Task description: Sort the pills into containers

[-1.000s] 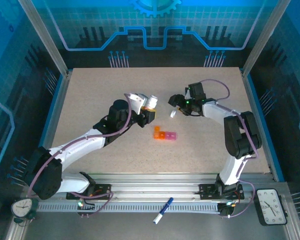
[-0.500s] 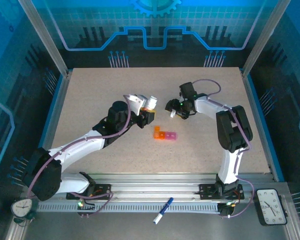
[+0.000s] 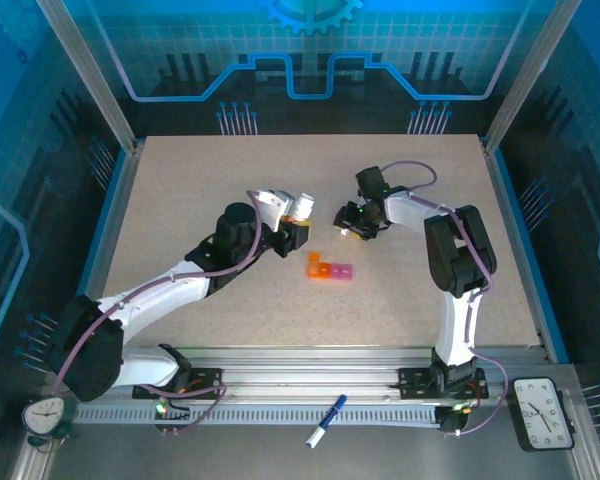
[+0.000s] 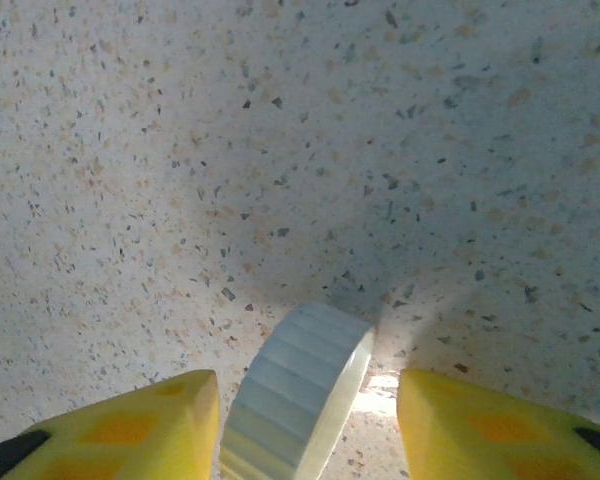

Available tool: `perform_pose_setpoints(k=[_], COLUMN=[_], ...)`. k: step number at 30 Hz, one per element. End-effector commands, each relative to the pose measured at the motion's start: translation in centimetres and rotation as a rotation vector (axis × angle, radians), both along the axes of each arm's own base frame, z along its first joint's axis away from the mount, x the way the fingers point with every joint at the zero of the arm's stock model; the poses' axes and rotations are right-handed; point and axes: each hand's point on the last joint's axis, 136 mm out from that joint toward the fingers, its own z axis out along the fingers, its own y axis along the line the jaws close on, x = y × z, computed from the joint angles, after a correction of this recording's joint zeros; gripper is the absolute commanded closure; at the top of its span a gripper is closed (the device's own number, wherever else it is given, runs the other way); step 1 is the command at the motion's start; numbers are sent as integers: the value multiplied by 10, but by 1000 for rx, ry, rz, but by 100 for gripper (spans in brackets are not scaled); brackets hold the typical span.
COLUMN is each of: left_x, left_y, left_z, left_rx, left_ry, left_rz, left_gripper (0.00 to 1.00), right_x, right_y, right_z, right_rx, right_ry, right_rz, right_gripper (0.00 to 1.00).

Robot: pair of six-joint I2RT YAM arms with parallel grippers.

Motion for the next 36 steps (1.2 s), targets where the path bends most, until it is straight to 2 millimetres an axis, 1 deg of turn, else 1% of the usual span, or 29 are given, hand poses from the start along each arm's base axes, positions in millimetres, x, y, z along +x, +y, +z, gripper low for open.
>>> perform_pose_setpoints(k=[1,6,10,18,20,22,26,29,32,36], left_x=[-5,-4,-4,-4,-4,-4,-5,-6,-8,-12], left_y=[-1,-2,-3,-5,-5,-5,-5,-4,-2,1], left_z=[13,13,13,13,13,13,14,14,14,12], left_rx=[-33,-36,-39,-44,-46,-45,-46,-47,-45,-37], left_ry=[-30,-22,-14,-2,-1,1,0,-2,-6,-8], left_rz=[-4,-5,-9,-16,-16,-16,-17,-17,-15,-15], left_gripper=[100,100,100,100,100,100,100,100,100,100], right_x=[3,5,4,-3,-6,-8,-17,-26,-35,-47], right_y=[-3,-10,-18,-35,-39,-42,-49,-57,-64,-69], right_z=[-3,-3,-6,-11,-11,-11,-7,-5,-2,5], right_rx=[26,100,154,237,232,230,208,184,168,175], right_ry=[-9,-39,-48,-65,-65,-65,-58,-48,-43,-52], right_rz=[-4,-35,-76,-150,-158,-163,-170,-186,-195,-201], right_gripper=[55,63,67,68,67,62,45,36,34,33])
